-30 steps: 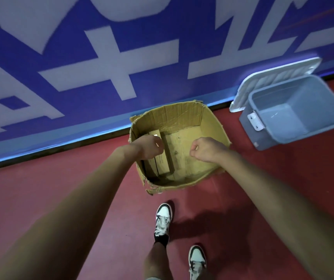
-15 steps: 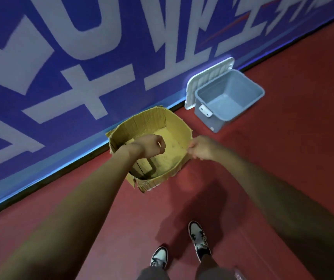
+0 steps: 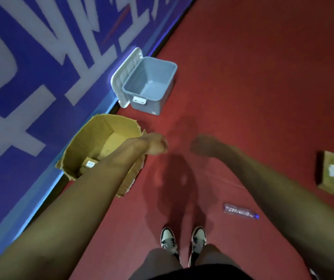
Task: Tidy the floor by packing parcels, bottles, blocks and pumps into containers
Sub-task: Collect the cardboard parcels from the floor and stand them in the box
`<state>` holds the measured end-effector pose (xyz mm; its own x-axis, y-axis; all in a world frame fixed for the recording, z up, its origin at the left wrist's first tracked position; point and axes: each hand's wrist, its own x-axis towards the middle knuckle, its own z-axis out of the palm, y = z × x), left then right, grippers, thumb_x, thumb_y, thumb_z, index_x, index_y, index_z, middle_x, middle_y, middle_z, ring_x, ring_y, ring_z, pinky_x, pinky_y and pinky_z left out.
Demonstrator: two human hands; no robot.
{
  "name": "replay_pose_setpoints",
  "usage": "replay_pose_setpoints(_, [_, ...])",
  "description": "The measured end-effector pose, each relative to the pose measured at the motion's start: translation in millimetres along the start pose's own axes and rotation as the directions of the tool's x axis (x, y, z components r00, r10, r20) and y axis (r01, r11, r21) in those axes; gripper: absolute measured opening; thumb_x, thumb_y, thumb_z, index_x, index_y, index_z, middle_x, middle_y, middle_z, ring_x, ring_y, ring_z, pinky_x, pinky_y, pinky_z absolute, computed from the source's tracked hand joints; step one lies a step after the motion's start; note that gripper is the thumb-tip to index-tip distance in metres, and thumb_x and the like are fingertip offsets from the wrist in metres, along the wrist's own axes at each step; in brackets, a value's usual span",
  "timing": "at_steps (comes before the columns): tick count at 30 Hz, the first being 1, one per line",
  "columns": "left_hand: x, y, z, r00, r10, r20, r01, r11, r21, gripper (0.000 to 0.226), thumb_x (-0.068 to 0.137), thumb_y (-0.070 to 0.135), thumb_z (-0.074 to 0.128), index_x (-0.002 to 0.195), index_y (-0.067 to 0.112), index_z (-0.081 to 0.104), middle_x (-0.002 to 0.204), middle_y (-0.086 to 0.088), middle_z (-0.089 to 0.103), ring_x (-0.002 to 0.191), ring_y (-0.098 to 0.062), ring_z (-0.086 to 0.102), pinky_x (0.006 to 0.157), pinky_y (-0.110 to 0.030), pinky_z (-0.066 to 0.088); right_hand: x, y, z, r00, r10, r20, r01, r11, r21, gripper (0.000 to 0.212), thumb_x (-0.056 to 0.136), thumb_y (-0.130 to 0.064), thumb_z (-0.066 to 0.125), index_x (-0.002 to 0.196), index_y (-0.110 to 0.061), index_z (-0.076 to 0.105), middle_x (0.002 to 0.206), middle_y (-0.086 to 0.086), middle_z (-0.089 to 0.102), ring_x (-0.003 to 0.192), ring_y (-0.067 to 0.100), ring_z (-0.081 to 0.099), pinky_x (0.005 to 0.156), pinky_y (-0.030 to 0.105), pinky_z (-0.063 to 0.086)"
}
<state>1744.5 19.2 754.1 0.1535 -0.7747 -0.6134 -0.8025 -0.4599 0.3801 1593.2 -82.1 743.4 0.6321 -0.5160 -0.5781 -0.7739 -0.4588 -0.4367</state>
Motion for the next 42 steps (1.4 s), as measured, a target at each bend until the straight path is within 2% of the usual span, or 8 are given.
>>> replay_pose_setpoints(7, [27.1, 117.0, 27.2, 0.977, 0.193, 0.092, -0.205, 0.969, 0.137, 0.028, 0.093, 0.008, 0.049, 0.117, 0.003, 0.063, 0.118, -0.016, 0.064, 0.090, -0.009, 0.065, 0.062, -0.009, 0.041, -83.3, 98.3, -4.0, 0.959, 0.238, -0.153, -0.232, 0.971, 0.057, 0.029, 0.089, -0.023, 0.049, 0.098, -0.004, 0.069, 0.100, 0.016, 0.071, 0.093, 0.028, 0.067, 0.075, 0.028, 0.047])
replay_pose_setpoints(11, [32.2, 193.4, 68.6, 0.931, 0.315, 0.187, -0.354, 0.903, 0.244, 0.018, 0.083, 0.019, 0.049, 0.087, 0.008, 0.062, 0.084, -0.008, 0.055, 0.077, -0.014, 0.046, 0.065, -0.024, 0.038, -146.8, 163.5, 3.8, 0.909, 0.357, -0.215, -0.318, 0.928, 0.195, 0.030, 0.088, -0.025, 0.048, 0.103, -0.008, 0.069, 0.101, 0.013, 0.071, 0.097, 0.025, 0.066, 0.082, 0.029, 0.050])
replay_pose_setpoints(14, [23.7, 252.6, 109.5, 0.893, 0.382, 0.238, -0.437, 0.864, 0.251, 0.031, 0.061, 0.031, 0.041, 0.084, 0.020, 0.059, 0.083, -0.002, 0.056, 0.077, -0.016, 0.048, 0.074, -0.029, 0.045, -201.9, 213.6, 17.9, 0.873, 0.428, -0.234, -0.365, 0.891, 0.271, 0.027, 0.086, -0.021, 0.050, 0.101, -0.008, 0.069, 0.098, 0.015, 0.072, 0.084, 0.026, 0.065, 0.081, 0.030, 0.051])
replay_pose_setpoints(18, [6.5, 329.2, 178.2, 0.832, 0.428, 0.353, -0.523, 0.817, 0.242, 0.010, 0.086, 0.014, 0.052, 0.091, 0.017, 0.060, 0.086, -0.002, 0.056, 0.079, -0.014, 0.048, 0.067, -0.022, 0.039, -281.6, 283.9, 46.8, 0.818, 0.527, -0.231, -0.421, 0.822, 0.383, 0.028, 0.087, -0.018, 0.050, 0.101, -0.005, 0.070, 0.096, 0.016, 0.073, 0.062, 0.021, 0.057, 0.072, 0.030, 0.052])
replay_pose_setpoints(21, [2.5, 373.2, 223.8, 0.814, 0.453, 0.364, -0.532, 0.833, 0.152, 0.014, 0.088, 0.007, 0.052, 0.088, 0.017, 0.062, 0.084, -0.001, 0.058, 0.076, -0.015, 0.053, 0.063, -0.017, 0.042, -333.1, 328.6, 67.8, 0.780, 0.588, -0.213, -0.470, 0.775, 0.422, 0.029, 0.087, -0.016, 0.048, 0.101, -0.004, 0.071, 0.096, 0.016, 0.074, 0.066, 0.024, 0.061, 0.063, 0.027, 0.051])
replay_pose_setpoints(25, [-11.8, 434.8, 286.1, 0.789, 0.459, 0.409, -0.551, 0.823, 0.138, 0.013, 0.092, 0.007, 0.047, 0.092, 0.016, 0.057, 0.081, 0.001, 0.057, 0.058, -0.012, 0.049, 0.036, -0.008, 0.034, -401.4, 391.7, 100.2, 0.713, 0.677, -0.183, -0.528, 0.691, 0.494, 0.029, 0.087, -0.016, 0.048, 0.101, -0.004, 0.071, 0.099, 0.015, 0.072, 0.092, 0.028, 0.067, 0.081, 0.033, 0.053])
replay_pose_setpoints(37, [-1.9, 638.4, 428.5, 0.618, 0.454, 0.642, -0.716, 0.663, 0.220, 0.012, 0.092, 0.017, 0.048, 0.085, 0.022, 0.057, 0.082, 0.007, 0.059, 0.063, -0.013, 0.054, 0.053, -0.022, 0.034, -542.8, 560.3, 176.8, 0.463, 0.884, -0.065, -0.592, 0.363, 0.720, 0.026, 0.086, -0.019, 0.052, 0.100, -0.006, 0.071, 0.097, 0.011, 0.072, 0.089, 0.029, 0.067, 0.086, 0.037, 0.055])
replay_pose_setpoints(42, [16.2, 742.6, 489.1, 0.533, 0.457, 0.712, -0.785, 0.582, 0.215, 0.018, 0.091, 0.017, 0.049, 0.076, 0.020, 0.058, 0.105, -0.004, 0.066, 0.087, -0.022, 0.061, 0.076, -0.038, 0.053, -590.3, 644.5, 182.7, 0.355, 0.935, 0.003, -0.620, 0.233, 0.749, 0.026, 0.086, -0.019, 0.050, 0.098, -0.009, 0.071, 0.098, 0.009, 0.072, 0.095, 0.027, 0.065, 0.086, 0.032, 0.053])
